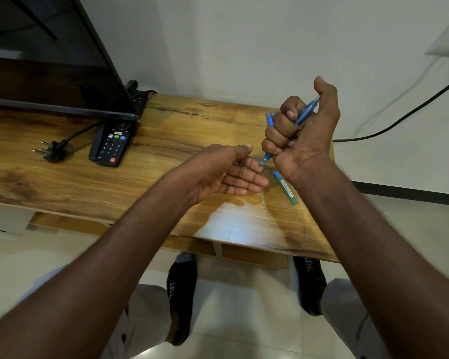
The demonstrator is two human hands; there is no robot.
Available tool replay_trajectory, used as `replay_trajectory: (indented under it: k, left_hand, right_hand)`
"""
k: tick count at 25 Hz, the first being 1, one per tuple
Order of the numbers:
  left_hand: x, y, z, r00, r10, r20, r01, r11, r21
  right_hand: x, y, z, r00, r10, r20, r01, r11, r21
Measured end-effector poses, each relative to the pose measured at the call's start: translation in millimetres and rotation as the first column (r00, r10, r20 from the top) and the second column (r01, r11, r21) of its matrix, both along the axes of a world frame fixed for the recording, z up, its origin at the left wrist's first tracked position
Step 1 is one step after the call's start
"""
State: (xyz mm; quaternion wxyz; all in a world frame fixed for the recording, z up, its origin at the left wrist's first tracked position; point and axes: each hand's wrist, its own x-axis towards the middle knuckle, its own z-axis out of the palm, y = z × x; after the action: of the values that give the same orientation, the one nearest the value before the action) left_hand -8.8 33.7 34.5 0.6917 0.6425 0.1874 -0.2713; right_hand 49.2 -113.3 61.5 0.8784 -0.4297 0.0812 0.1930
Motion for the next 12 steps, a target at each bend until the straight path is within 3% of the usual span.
replay_trajectory:
  k: [12]
  left_hand:
    - [0.7,1.0,-1.1,1.000,0.013,0.008,-0.013,1.000,-0.019]
  right_hand:
    - [2.3,-1.8,-1.2,0.999,-0.001,-0.039,0.003,0.999,0.034]
